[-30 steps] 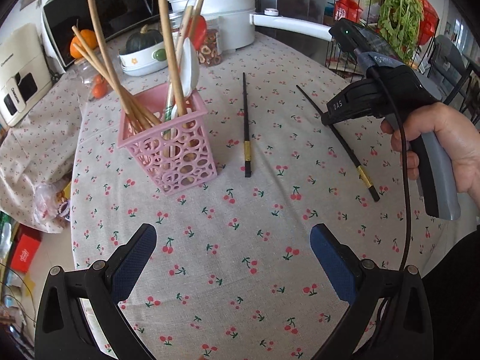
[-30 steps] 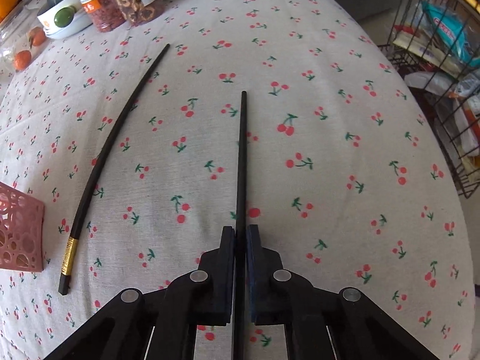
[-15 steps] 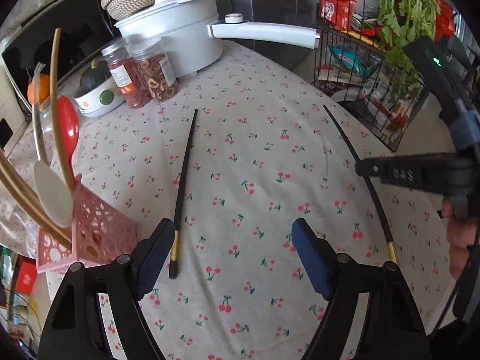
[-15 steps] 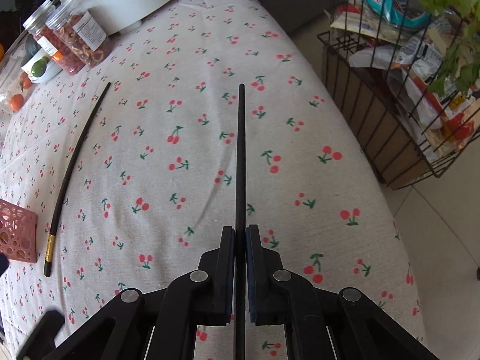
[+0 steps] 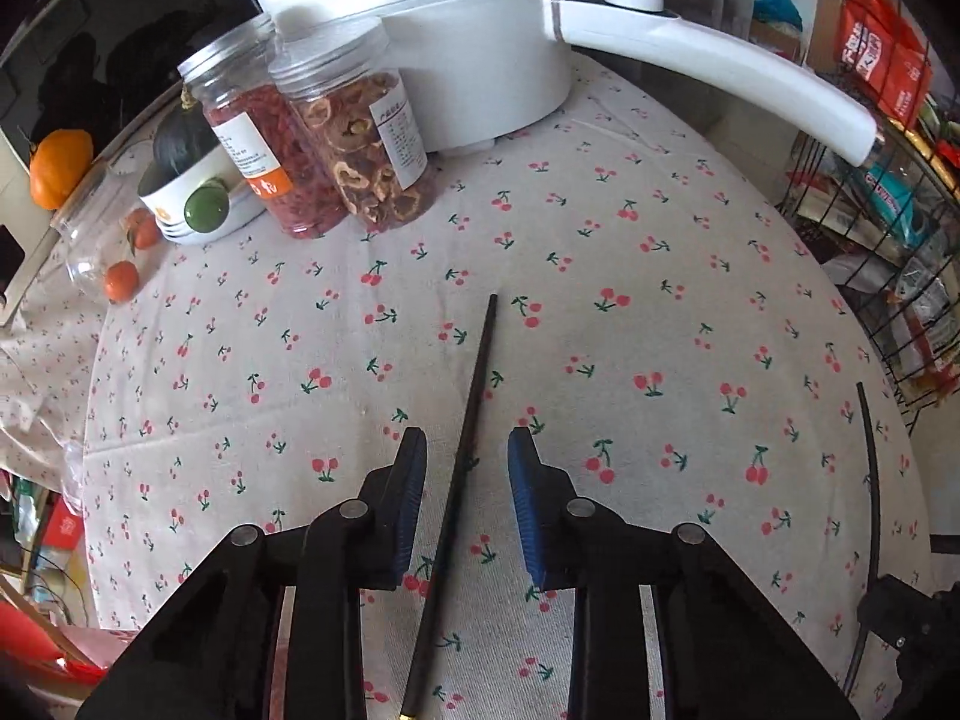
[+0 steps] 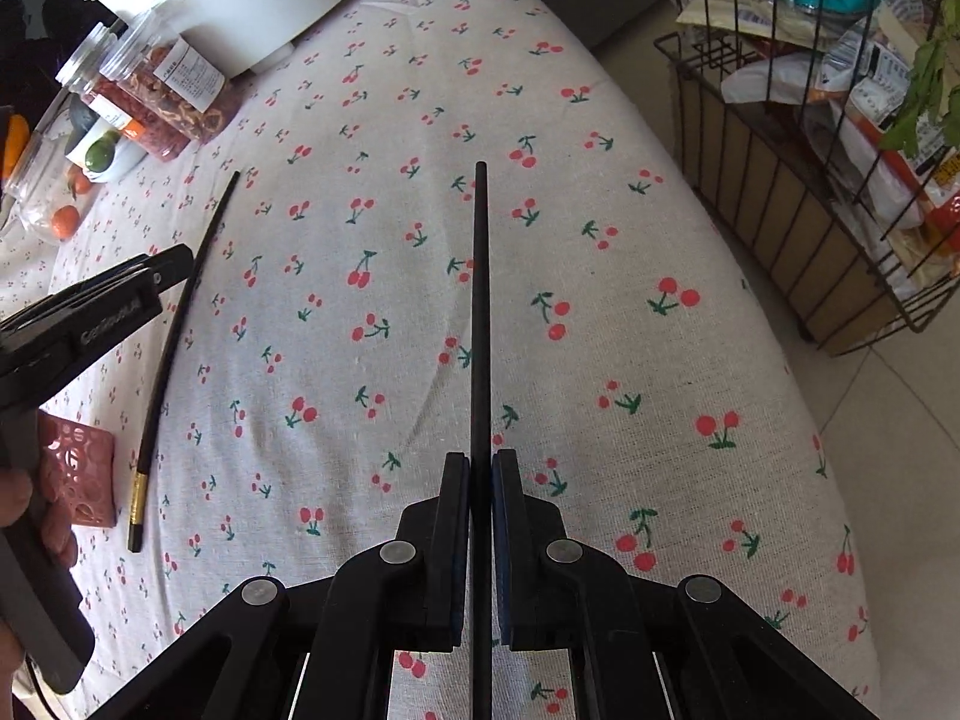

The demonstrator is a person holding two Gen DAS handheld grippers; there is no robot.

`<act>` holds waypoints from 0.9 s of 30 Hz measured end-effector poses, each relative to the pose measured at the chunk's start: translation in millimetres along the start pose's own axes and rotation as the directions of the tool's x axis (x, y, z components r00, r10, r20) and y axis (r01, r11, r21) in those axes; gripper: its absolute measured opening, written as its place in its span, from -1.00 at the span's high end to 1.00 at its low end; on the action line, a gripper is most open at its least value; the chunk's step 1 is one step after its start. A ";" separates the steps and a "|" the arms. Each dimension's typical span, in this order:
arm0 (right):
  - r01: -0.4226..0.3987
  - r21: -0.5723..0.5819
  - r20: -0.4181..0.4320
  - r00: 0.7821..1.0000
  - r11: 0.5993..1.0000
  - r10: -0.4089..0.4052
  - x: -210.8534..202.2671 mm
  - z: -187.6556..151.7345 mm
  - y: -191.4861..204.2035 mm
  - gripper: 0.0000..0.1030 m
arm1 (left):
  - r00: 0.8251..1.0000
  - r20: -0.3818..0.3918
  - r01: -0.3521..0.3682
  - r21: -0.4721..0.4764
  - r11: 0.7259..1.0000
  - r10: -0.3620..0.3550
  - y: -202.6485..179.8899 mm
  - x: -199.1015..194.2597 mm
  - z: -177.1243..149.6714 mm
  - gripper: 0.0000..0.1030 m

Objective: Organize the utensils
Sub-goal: 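Grasp the other black chopstick with left tool and lift it, then drop the black chopstick into the pink holder with left tool while right tool carries its chopstick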

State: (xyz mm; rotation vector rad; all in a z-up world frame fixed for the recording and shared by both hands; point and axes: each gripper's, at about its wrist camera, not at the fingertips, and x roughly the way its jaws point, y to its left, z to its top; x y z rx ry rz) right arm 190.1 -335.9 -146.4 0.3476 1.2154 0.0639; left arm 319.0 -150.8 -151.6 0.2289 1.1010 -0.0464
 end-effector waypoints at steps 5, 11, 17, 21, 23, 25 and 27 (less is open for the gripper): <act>-0.015 -0.002 -0.006 1.000 1.000 0.015 2.9 2.2 2.8 0.91 | 0.999 -0.038 0.003 -0.029 1.000 -0.004 7.5 16.4 -1.4 0.66; -0.014 -0.012 -0.001 1.000 1.000 0.014 2.2 2.5 8.1 0.91 | 0.999 -0.024 0.023 -0.013 1.000 -0.023 -2.5 6.1 -5.8 0.88; -0.024 -0.005 0.056 0.998 1.000 0.024 -16.6 2.4 9.4 0.91 | 0.992 0.085 0.088 0.048 0.995 -0.092 -13.9 -48.0 -26.1 0.90; -0.027 0.001 0.100 0.995 1.000 0.027 -31.2 -2.9 12.9 0.91 | 0.975 0.156 0.146 0.090 0.985 -0.159 -12.6 -93.0 -46.9 0.90; -0.030 -0.005 0.122 0.992 1.000 0.030 -39.4 -5.5 17.9 0.91 | 0.962 0.188 0.180 0.099 0.979 -0.196 -13.8 -116.8 -56.1 0.90; -0.028 -0.016 0.151 0.988 0.999 0.030 -49.0 -9.0 23.5 0.91 | 0.948 0.217 0.214 0.108 0.971 -0.233 -8.5 -137.7 -68.7 0.90; -0.032 -0.026 0.184 0.982 0.999 0.037 -59.8 -13.7 30.4 0.91 | 0.933 0.248 0.237 0.122 0.964 -0.261 0.3 -157.1 -84.0 0.90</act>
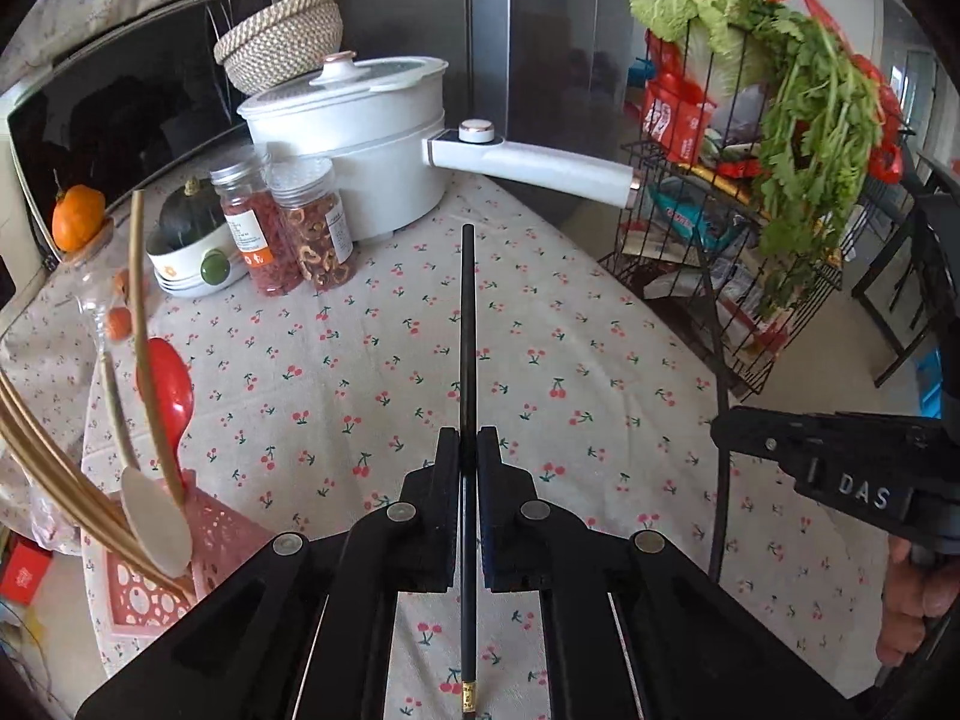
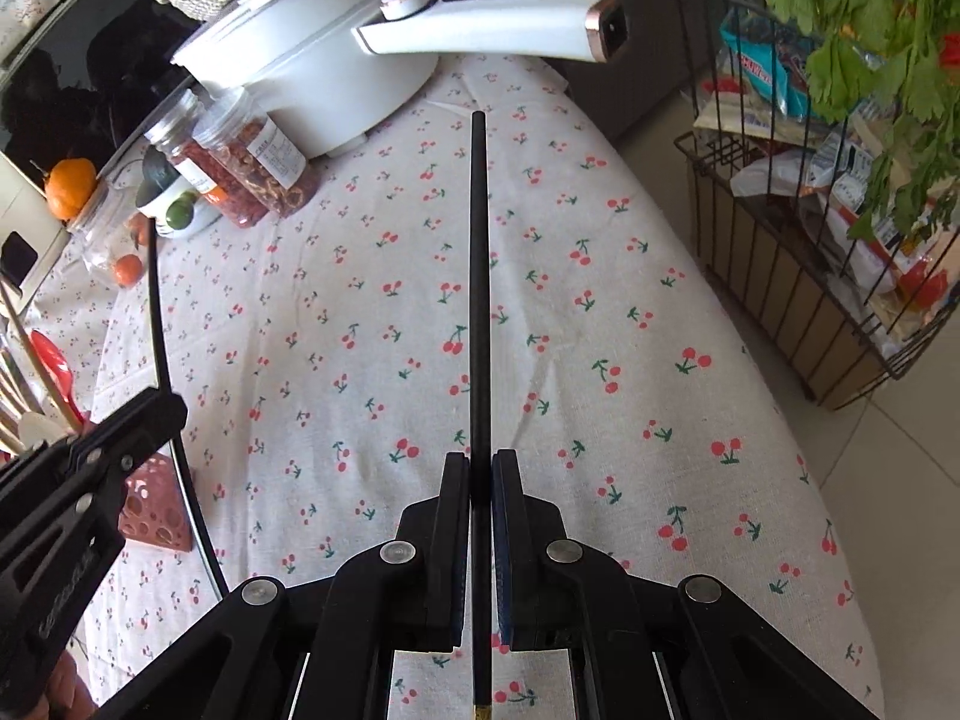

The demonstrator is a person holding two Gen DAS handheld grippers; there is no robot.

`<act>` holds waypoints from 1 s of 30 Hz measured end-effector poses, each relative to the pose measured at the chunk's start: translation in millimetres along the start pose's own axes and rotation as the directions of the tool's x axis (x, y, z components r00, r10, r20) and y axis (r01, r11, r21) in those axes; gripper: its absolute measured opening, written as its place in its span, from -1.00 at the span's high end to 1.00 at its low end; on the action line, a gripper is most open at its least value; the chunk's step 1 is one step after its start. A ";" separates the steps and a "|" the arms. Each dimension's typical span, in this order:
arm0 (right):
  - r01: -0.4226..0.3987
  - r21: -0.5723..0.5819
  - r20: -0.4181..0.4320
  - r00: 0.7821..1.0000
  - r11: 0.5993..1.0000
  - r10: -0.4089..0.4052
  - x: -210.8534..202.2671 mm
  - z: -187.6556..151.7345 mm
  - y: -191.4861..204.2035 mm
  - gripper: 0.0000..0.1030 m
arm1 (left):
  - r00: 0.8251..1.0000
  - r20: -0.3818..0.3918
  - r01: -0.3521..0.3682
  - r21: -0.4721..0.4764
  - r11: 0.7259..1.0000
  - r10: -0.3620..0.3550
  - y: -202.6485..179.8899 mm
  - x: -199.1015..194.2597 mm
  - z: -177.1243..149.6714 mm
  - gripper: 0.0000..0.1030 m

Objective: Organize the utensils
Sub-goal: 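Drop the black chopstick into the pink holder with left tool while right tool carries its chopstick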

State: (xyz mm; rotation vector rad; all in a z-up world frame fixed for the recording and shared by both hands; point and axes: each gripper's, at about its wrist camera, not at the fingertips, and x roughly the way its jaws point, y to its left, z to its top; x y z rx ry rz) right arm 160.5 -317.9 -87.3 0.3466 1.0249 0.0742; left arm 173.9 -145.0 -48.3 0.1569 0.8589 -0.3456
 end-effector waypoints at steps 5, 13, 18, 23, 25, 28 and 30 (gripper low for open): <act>-0.020 -0.026 0.071 0.997 0.999 0.022 -25.2 -9.6 21.1 0.91 | 0.996 0.074 0.055 0.012 0.998 -0.055 8.8 -54.0 -25.4 0.90; -0.018 -0.114 0.180 0.983 0.993 0.039 -57.3 -21.4 55.8 0.91 | 0.968 0.224 0.121 -0.020 0.992 -0.113 46.7 -129.0 -50.2 0.90; -0.039 -0.141 0.239 0.968 0.989 0.072 -72.4 -22.1 73.5 0.91 | 0.944 0.301 0.159 -0.052 0.986 -0.136 70.9 -161.0 -55.0 0.90; -0.077 -0.165 0.261 0.958 0.983 0.119 -78.4 -18.9 88.2 0.91 | 0.917 0.391 0.127 -0.091 0.988 -0.082 100.1 -191.1 -57.0 0.90; -0.097 -0.178 0.269 0.952 0.979 0.143 -81.2 -18.4 95.8 0.91 | 0.906 0.420 0.112 -0.117 0.987 -0.053 113.3 -200.1 -56.7 0.90; -0.120 -0.208 0.276 0.945 0.971 0.176 -84.7 -19.7 109.6 0.91 | 0.895 0.445 0.097 -0.161 0.982 -0.016 132.3 -207.0 -56.1 0.90; -0.131 -0.228 0.274 0.942 0.965 0.193 -84.6 -20.7 119.3 0.91 | 0.895 0.447 0.082 -0.180 0.980 0.007 143.1 -206.8 -54.0 0.90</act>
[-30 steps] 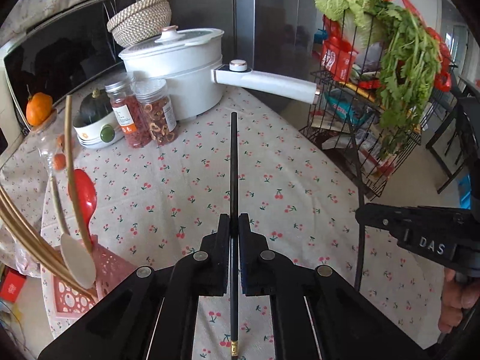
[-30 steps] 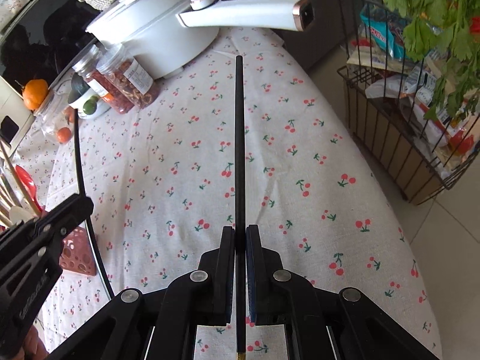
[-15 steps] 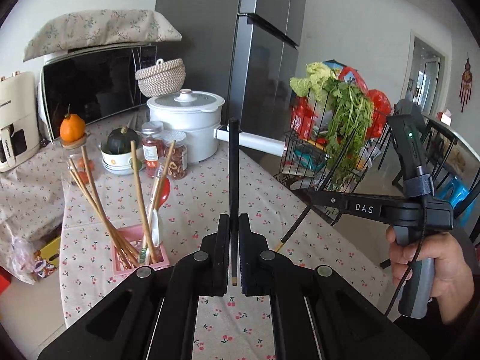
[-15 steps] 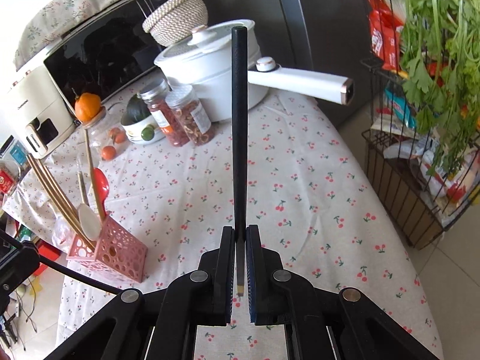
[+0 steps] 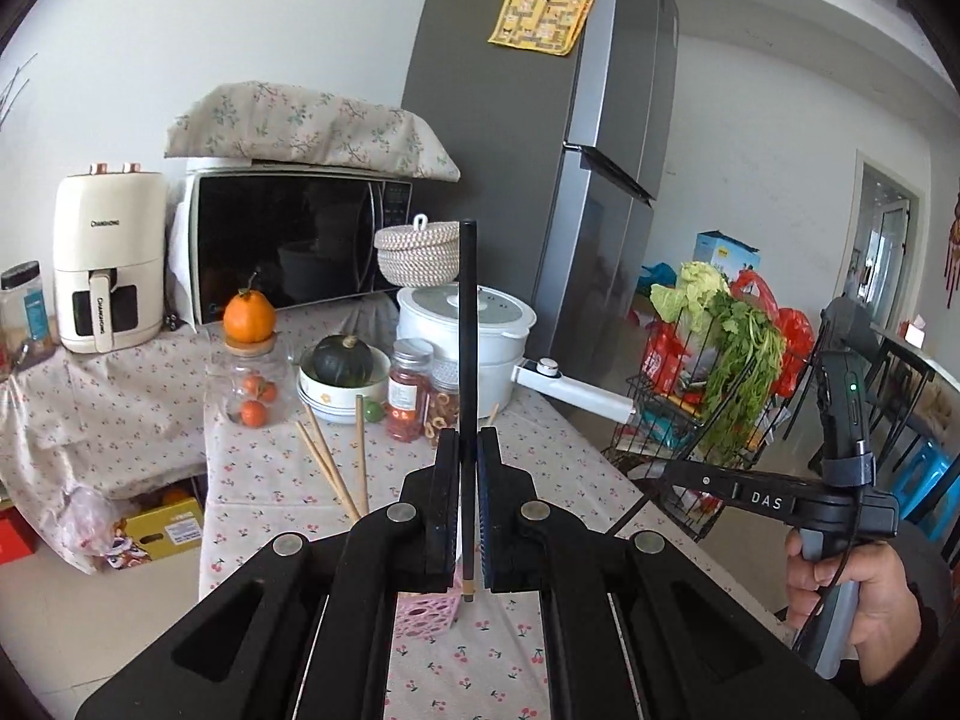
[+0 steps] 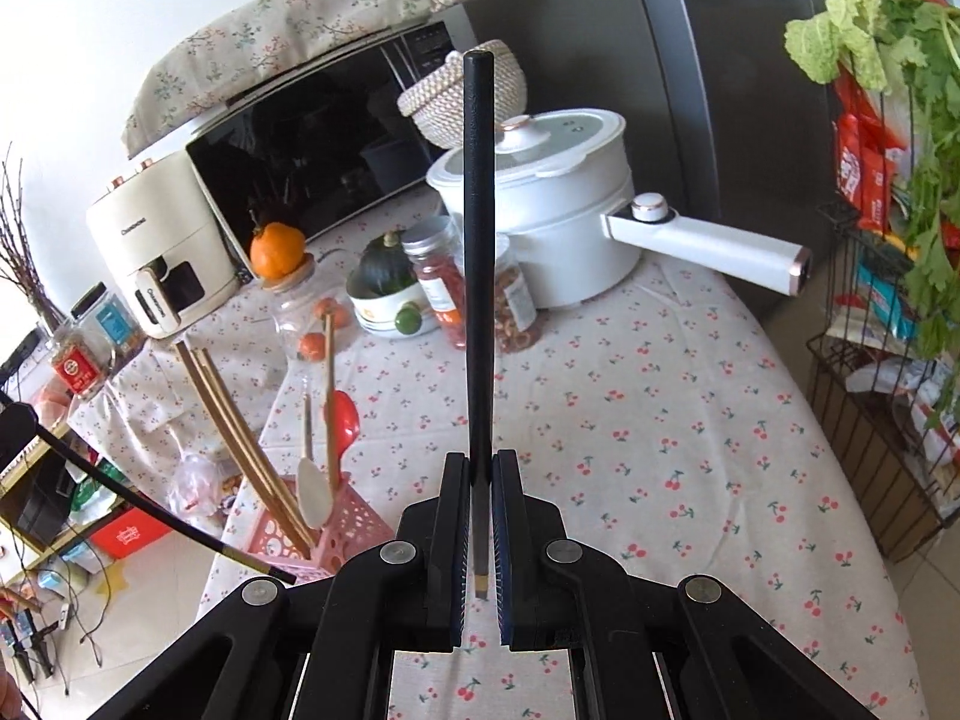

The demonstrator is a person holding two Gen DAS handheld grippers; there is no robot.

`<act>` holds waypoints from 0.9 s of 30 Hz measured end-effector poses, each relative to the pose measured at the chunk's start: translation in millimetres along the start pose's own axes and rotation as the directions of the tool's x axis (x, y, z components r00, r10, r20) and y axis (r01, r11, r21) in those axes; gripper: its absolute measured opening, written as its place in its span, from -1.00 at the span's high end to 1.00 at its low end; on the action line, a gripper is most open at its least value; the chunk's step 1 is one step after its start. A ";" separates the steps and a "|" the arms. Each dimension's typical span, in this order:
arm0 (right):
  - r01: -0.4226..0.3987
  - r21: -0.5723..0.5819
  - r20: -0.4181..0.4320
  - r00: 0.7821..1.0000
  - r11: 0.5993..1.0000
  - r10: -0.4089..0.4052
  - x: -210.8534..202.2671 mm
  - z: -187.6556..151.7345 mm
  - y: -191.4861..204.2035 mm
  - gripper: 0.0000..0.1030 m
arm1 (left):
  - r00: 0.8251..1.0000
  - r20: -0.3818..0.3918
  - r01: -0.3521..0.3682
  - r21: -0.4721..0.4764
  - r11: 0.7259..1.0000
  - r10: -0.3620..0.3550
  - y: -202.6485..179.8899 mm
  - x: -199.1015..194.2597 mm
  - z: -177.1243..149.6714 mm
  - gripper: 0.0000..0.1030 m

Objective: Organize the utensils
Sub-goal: 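Drop the black chopstick into the pink holder with left tool while right tool carries its chopstick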

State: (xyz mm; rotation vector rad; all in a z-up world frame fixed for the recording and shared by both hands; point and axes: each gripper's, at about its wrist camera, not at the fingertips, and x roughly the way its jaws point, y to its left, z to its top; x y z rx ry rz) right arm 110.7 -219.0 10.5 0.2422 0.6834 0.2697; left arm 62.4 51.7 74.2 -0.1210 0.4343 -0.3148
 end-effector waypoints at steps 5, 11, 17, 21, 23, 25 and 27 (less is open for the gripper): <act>-0.028 -0.031 -0.011 1.000 0.999 0.028 6.1 -2.0 17.8 0.91 | 0.999 0.009 -0.043 -0.040 0.998 0.044 21.8 7.6 3.1 0.90; -0.035 -0.038 -0.018 0.999 0.999 0.035 10.5 -3.4 24.9 0.91 | 0.996 -0.018 -0.087 -0.022 0.996 0.087 30.6 27.4 -2.1 0.90; -0.036 -0.037 -0.015 0.999 0.999 0.036 10.8 -3.6 27.5 0.91 | 0.990 -0.103 -0.096 -0.017 0.995 0.094 42.0 65.1 -11.5 0.90; -0.046 -0.032 -0.013 0.999 0.998 0.045 10.3 -2.6 32.0 0.91 | 0.975 -0.210 -0.098 -0.102 0.990 0.075 54.1 83.9 -20.4 0.70; -0.055 -0.033 -0.007 0.998 0.998 0.055 7.5 -1.8 36.0 0.91 | 0.974 -0.219 -0.090 -0.139 0.986 0.058 58.2 80.4 -21.8 0.07; -0.068 -0.037 0.002 0.998 0.997 0.068 4.1 -0.8 40.3 0.91 | 0.977 -0.203 -0.103 -0.159 0.982 0.069 60.3 71.7 -23.7 -0.55; -0.082 -0.044 0.011 0.997 0.996 0.083 1.0 0.3 45.6 0.91 | 0.978 -0.201 -0.097 -0.166 0.981 0.062 62.4 65.1 -26.1 -0.56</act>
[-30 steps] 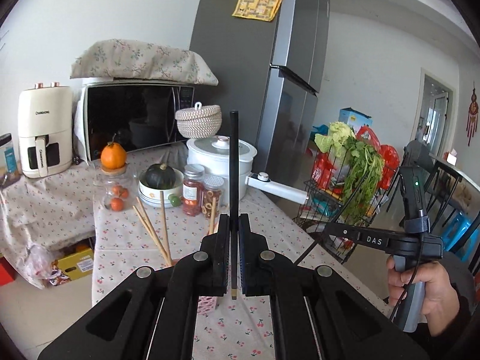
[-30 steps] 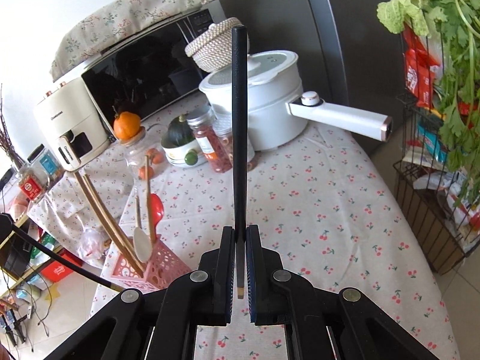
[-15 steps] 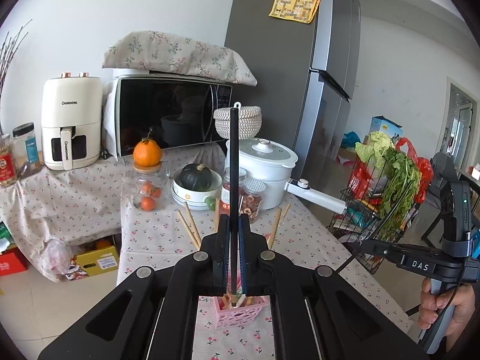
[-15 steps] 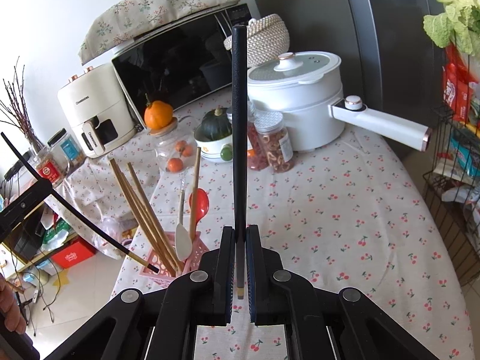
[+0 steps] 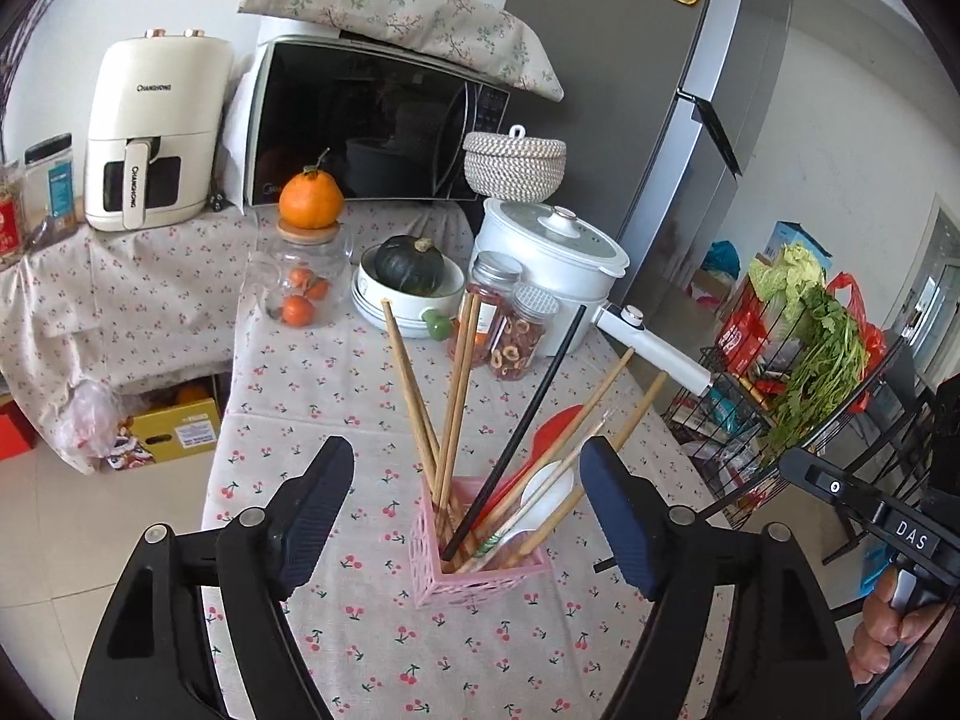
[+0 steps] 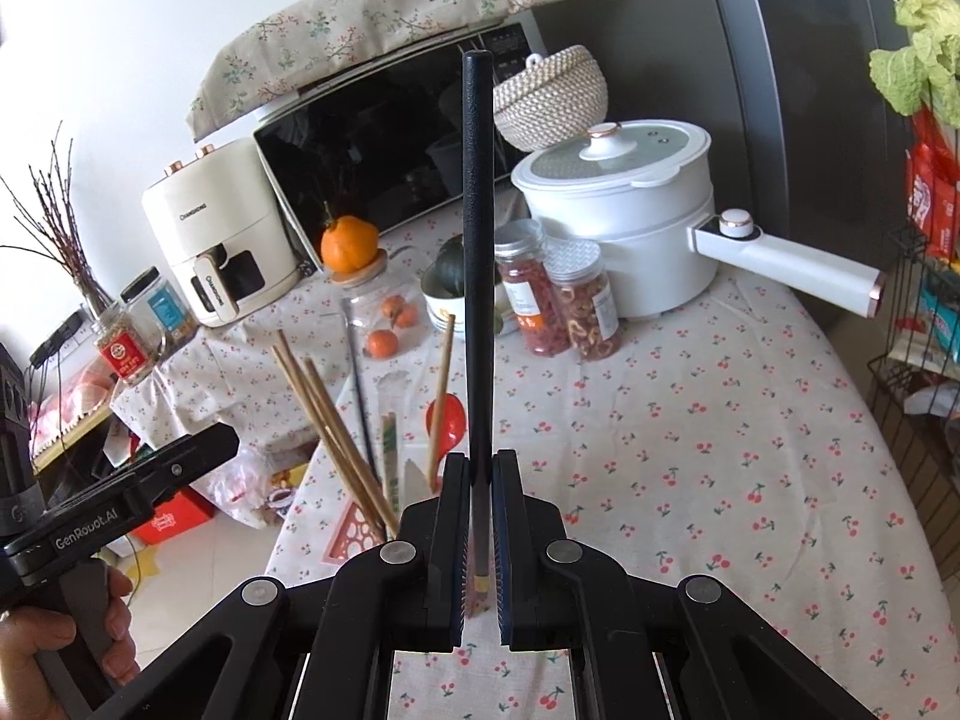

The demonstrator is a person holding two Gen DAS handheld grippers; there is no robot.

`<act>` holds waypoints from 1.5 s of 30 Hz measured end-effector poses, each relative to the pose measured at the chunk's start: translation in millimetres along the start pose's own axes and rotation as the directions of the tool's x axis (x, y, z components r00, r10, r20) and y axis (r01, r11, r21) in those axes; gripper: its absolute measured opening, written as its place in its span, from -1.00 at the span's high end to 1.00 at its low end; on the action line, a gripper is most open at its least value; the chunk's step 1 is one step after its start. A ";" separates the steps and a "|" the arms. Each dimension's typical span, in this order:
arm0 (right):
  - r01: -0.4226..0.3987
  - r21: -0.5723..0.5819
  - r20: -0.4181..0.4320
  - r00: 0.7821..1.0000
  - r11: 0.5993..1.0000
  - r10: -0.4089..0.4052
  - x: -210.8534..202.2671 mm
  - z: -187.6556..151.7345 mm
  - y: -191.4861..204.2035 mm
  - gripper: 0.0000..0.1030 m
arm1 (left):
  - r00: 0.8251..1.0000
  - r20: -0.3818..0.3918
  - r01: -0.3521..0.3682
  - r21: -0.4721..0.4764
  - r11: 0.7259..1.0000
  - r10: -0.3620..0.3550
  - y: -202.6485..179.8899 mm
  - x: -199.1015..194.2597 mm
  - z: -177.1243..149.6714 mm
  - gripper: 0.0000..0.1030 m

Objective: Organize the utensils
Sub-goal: 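Drop the black chopstick into the pink holder with left tool while right tool carries its chopstick, then lower the black chopstick into the pink holder and open right tool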

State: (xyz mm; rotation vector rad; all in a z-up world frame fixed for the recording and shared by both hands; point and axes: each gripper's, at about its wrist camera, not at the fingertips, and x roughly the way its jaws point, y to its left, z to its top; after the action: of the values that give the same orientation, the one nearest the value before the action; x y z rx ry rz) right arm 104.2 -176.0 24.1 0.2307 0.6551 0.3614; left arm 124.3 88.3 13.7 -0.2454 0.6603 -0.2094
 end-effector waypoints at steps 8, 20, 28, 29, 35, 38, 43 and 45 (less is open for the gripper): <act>-0.044 -0.019 0.027 0.999 0.999 0.045 -3.3 3.4 24.2 0.91 | 0.996 -0.086 -0.018 -0.034 0.999 0.015 26.4 -1.2 -24.1 -0.65; -0.065 -0.045 0.056 0.996 0.997 0.068 29.1 3.8 64.4 0.91 | 0.984 -0.173 -0.048 0.034 0.998 0.053 39.7 0.2 -54.6 -0.66; -0.016 -0.065 0.012 1.000 0.998 0.017 65.1 -2.1 79.2 0.90 | 0.982 -0.181 -0.047 0.055 0.997 0.056 36.6 -2.7 -57.5 -0.66; -0.019 -0.062 0.006 1.000 0.998 0.019 67.9 -3.2 79.2 0.90 | 0.982 -0.180 -0.050 0.060 0.997 0.060 36.3 -3.2 -57.8 -0.66; -0.038 -0.050 0.026 0.999 0.998 0.039 66.4 -3.3 77.1 0.70 | 0.983 -0.171 -0.060 0.070 0.996 0.071 34.3 -8.3 -57.9 -0.67; -0.035 -0.036 0.049 0.998 0.999 0.036 56.4 -1.3 72.9 0.37 | 0.983 -0.166 -0.071 0.068 0.995 0.082 33.7 -11.0 -57.2 -0.78; -0.021 -0.034 0.098 0.995 0.999 0.024 31.9 2.0 66.4 -0.13 | 0.982 -0.143 -0.113 0.091 0.989 0.125 27.4 -15.9 -56.2 -1.00; -0.010 -0.035 0.114 0.993 0.999 0.014 20.9 2.3 62.2 -0.36 | 0.981 -0.129 -0.130 0.105 0.986 0.143 24.1 -18.9 -56.6 -1.00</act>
State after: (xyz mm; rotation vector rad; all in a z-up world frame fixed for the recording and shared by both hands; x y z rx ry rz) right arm 105.2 -111.1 34.3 0.2210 0.5344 0.3677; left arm 77.0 107.3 -25.6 -0.0930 0.7978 -0.1261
